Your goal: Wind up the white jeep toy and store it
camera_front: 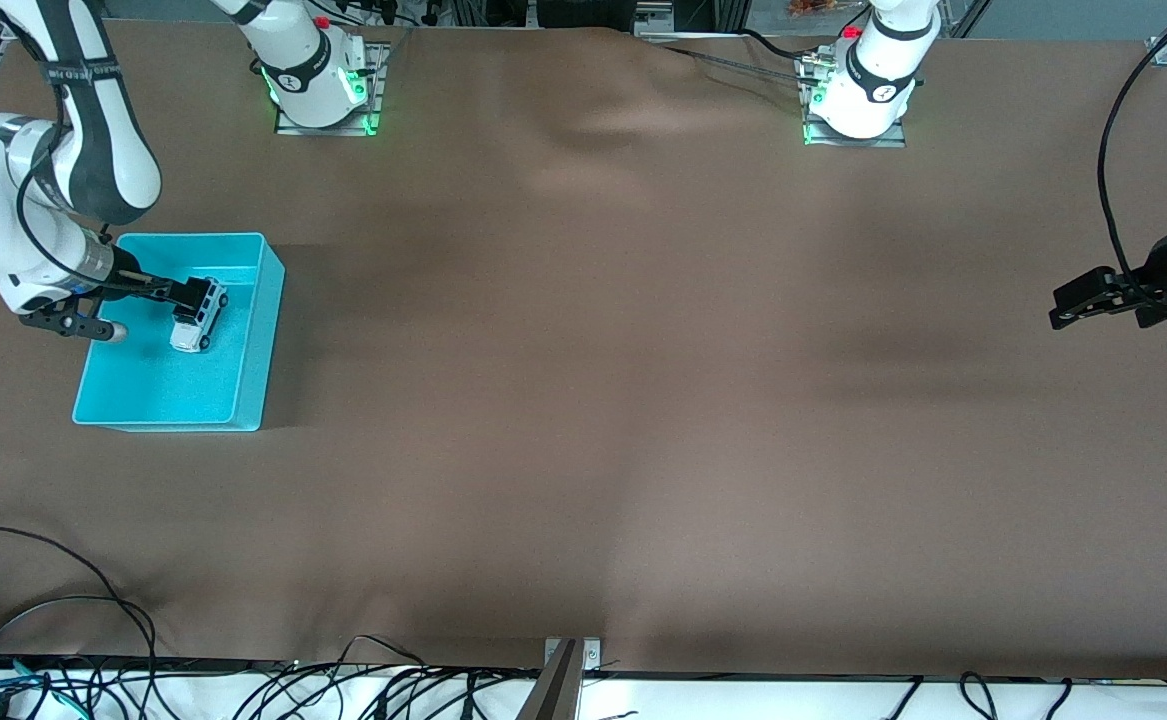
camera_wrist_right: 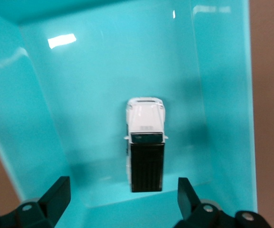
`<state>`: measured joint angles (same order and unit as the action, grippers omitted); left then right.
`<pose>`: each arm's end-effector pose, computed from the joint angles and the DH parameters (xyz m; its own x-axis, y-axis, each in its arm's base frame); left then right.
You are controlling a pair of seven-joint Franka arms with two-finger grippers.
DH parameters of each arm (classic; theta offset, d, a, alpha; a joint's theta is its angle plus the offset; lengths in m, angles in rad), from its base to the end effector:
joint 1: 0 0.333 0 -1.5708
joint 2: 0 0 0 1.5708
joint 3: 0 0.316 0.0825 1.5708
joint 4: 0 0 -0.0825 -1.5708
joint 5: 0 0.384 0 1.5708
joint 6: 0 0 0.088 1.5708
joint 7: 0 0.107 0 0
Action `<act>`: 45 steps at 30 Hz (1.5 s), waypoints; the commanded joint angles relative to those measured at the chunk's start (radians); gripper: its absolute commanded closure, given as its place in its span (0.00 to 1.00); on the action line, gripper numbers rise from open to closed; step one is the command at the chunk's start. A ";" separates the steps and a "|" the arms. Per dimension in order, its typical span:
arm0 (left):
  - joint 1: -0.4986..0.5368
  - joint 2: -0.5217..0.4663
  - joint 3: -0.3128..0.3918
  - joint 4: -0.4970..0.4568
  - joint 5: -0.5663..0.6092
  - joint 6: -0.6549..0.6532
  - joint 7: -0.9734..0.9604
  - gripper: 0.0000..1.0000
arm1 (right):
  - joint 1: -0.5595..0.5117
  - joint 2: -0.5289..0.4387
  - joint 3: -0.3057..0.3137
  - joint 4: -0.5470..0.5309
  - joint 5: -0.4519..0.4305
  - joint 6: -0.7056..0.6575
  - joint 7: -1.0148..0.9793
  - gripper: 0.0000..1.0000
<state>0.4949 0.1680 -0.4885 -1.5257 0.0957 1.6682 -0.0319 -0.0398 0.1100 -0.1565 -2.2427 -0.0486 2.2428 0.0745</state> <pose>0.6059 0.0352 0.5671 0.9994 0.0344 -0.0053 0.0343 -0.9993 -0.0168 0.5128 -0.1033 0.3107 0.9656 -0.2380 -0.1052 -0.2327 -0.9707 0.0596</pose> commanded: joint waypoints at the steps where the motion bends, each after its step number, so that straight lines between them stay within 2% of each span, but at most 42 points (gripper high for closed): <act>1: 0.008 -0.021 -0.004 -0.018 -0.017 -0.010 0.018 0.00 | -0.003 -0.072 0.028 0.035 -0.008 -0.084 0.126 0.00; 8: 0.008 -0.021 -0.004 -0.018 -0.017 -0.010 0.018 0.00 | 0.006 -0.092 0.035 0.191 0.001 -0.300 0.126 0.00; 16: 0.008 -0.021 -0.004 -0.018 -0.017 -0.010 0.018 0.00 | 0.018 -0.090 0.127 0.415 0.030 -0.511 0.146 0.00; 20: 0.008 -0.021 -0.004 -0.018 -0.017 -0.010 0.018 0.00 | 0.037 -0.090 0.127 0.506 0.081 -0.595 0.143 0.00; 25: 0.008 -0.021 -0.004 -0.018 -0.017 -0.010 0.018 0.00 | 0.058 -0.085 0.130 0.595 0.093 -0.667 0.136 0.00; 38: 0.008 -0.021 -0.005 -0.018 -0.017 -0.010 0.018 0.00 | 0.060 -0.085 0.196 0.630 0.088 -0.673 0.053 0.00; 45: 0.008 -0.021 -0.005 -0.018 -0.017 -0.010 0.018 0.00 | 0.058 -0.084 0.199 0.632 0.090 -0.678 0.051 0.00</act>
<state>0.4948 0.1680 -0.4895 -1.5257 0.0957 1.6682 -0.0319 0.0290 0.0097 0.0370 -1.6448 0.0276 1.5930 0.1506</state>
